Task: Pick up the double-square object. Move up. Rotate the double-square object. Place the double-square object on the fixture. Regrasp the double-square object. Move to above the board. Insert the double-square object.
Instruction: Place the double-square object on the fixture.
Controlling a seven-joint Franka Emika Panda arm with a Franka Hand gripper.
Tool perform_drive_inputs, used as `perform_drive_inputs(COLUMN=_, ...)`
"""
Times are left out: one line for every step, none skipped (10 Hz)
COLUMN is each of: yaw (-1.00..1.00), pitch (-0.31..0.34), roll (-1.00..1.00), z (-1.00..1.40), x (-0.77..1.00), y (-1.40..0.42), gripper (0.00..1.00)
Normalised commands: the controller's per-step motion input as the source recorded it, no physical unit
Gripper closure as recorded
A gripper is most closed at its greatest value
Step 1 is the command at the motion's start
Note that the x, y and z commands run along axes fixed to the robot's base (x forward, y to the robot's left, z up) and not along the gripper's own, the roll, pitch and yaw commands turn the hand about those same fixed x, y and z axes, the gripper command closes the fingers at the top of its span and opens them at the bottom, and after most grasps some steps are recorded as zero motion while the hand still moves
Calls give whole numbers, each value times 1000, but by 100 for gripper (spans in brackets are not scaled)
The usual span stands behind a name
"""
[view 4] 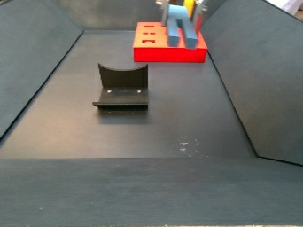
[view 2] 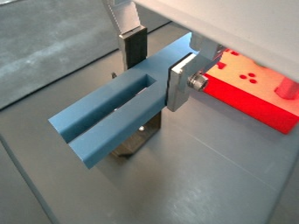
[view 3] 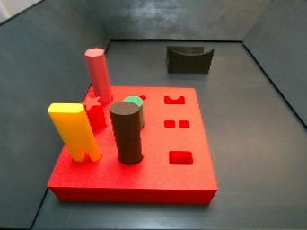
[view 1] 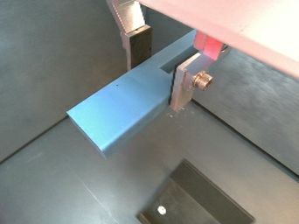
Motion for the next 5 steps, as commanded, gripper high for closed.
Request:
perform_drive_inputs(yaw=36, pitch=152, roll=90, z=64, x=1000, y=-43, gripper=100)
perform_drive_inputs(yaw=38, pitch=170, roll=90, z=54, x=1000, y=-33, gripper=100)
perform_drive_inputs(yaw=40, pitch=180, roll=91, z=44, x=1000, y=-24, gripper=100)
perform_drive_inputs(yaw=38, pitch=183, roll=93, z=36, x=1000, y=-21, gripper=100)
perform_drive_inputs(yaw=38, pitch=191, roll=95, z=31, x=912, y=-15, gripper=100)
